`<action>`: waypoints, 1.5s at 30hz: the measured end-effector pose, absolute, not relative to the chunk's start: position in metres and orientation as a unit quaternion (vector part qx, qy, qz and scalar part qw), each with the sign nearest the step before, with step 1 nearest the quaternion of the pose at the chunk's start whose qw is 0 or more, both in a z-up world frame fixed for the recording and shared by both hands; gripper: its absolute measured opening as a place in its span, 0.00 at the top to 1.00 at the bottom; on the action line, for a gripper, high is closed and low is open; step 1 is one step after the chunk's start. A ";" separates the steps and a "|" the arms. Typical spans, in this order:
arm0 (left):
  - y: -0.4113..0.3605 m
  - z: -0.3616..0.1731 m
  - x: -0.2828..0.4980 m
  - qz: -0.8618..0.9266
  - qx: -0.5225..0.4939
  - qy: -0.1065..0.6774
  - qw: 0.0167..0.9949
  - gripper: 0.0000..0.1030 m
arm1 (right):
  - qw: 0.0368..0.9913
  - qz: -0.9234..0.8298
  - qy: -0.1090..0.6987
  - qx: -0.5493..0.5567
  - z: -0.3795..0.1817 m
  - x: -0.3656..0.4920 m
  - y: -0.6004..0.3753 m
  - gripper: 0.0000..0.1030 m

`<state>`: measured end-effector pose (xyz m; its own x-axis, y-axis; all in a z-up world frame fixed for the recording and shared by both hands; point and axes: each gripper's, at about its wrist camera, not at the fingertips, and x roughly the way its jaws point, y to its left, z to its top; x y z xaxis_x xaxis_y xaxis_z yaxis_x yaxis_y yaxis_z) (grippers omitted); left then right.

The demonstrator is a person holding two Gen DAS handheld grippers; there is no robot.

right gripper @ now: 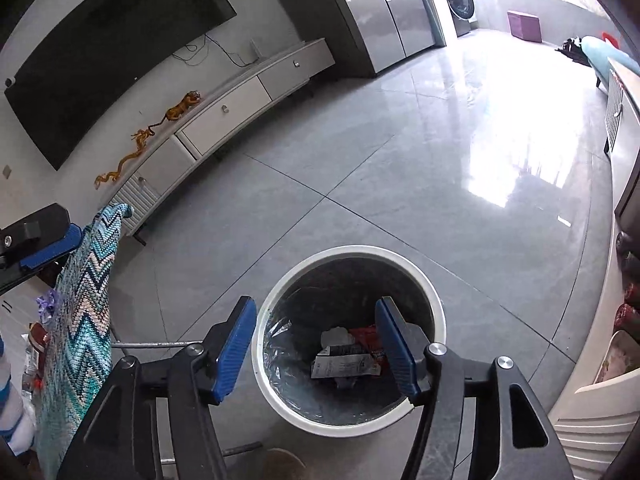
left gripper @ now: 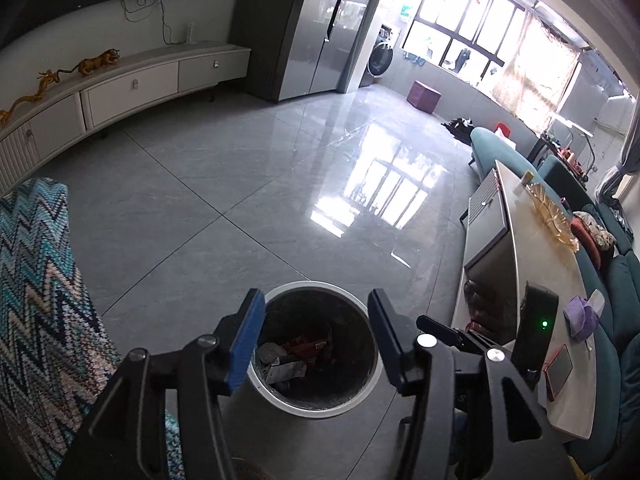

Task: Collect trash
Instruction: 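Carry both wrappers to the grey bin and open both tools, then move both tools back over the blanket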

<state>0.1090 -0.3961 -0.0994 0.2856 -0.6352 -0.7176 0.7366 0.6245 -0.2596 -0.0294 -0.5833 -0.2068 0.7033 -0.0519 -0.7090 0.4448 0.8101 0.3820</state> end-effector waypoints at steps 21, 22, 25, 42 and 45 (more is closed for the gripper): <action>-0.072 -0.042 0.123 -0.238 0.038 0.329 0.913 0.45 | 0.941 0.014 0.304 0.148 -0.081 0.047 -0.333 0.30; -0.056 -0.039 0.124 -0.226 0.034 0.324 0.918 0.45 | 0.941 0.027 0.306 0.140 -0.077 0.052 -0.318 0.30; -0.004 -0.032 0.124 -0.187 0.023 0.307 0.933 0.43 | 0.944 0.055 0.306 0.113 -0.064 0.065 -0.281 0.30; 0.223 -0.044 0.125 -0.003 -0.008 0.310 0.951 0.35 | 0.932 0.142 0.330 0.047 -0.061 0.118 -0.177 0.26; 0.242 -0.056 0.130 0.004 -0.021 0.326 0.945 0.33 | 0.929 0.151 0.336 0.041 -0.066 0.127 -0.167 0.26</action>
